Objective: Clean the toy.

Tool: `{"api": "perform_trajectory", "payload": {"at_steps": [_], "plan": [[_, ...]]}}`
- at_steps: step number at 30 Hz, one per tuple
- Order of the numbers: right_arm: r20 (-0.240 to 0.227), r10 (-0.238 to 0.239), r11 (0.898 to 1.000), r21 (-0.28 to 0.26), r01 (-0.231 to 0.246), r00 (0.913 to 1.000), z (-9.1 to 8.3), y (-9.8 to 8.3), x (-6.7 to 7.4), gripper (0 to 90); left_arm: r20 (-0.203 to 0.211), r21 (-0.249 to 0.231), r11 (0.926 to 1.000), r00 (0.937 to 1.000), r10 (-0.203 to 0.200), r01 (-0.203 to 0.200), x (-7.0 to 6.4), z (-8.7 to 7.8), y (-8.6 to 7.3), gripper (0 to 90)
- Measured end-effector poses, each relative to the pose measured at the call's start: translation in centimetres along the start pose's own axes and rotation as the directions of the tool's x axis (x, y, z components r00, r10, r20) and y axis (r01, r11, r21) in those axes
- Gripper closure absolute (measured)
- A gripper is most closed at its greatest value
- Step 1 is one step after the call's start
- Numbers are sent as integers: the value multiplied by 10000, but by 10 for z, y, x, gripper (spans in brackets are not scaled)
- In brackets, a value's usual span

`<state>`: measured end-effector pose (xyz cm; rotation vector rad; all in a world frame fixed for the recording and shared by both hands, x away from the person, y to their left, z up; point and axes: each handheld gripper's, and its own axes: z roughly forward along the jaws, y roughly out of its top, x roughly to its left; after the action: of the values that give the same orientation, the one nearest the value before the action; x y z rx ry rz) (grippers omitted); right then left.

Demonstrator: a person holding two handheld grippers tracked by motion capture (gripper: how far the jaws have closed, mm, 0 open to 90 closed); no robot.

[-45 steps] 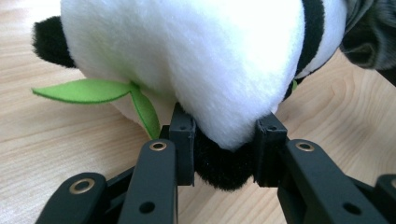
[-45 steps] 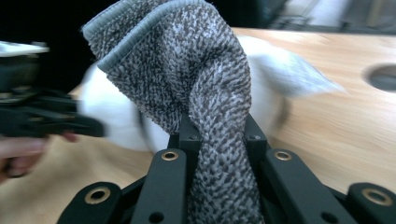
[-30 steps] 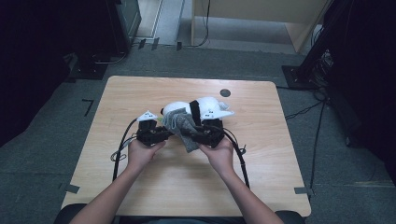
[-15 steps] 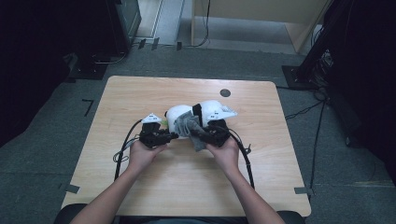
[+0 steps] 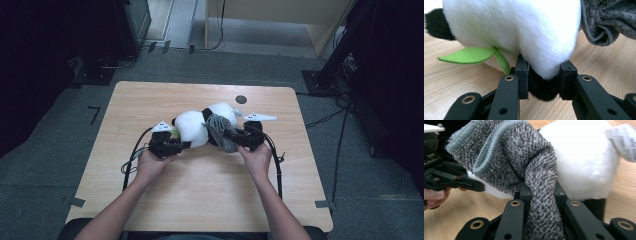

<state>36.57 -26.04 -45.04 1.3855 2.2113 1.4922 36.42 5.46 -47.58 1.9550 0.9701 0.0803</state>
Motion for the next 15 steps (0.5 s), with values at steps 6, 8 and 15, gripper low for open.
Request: {"api": "perform_trajectory", "payload": {"at_steps": [6,8,15], "plan": [[319,263,9996,-94,-260,9991,-5,-1,-11,779,4,-30,10000,10000,-15,15,3,-3,1,682],[447,363,9993,-143,-357,9983,-7,-1,-16,779,40,-44,10000,10000,-27,27,3,-3,1,682],[882,635,9979,-218,-618,9941,-13,-3,-30,779,201,-43,9999,9997,-102,103,7,-5,0,682]]}}
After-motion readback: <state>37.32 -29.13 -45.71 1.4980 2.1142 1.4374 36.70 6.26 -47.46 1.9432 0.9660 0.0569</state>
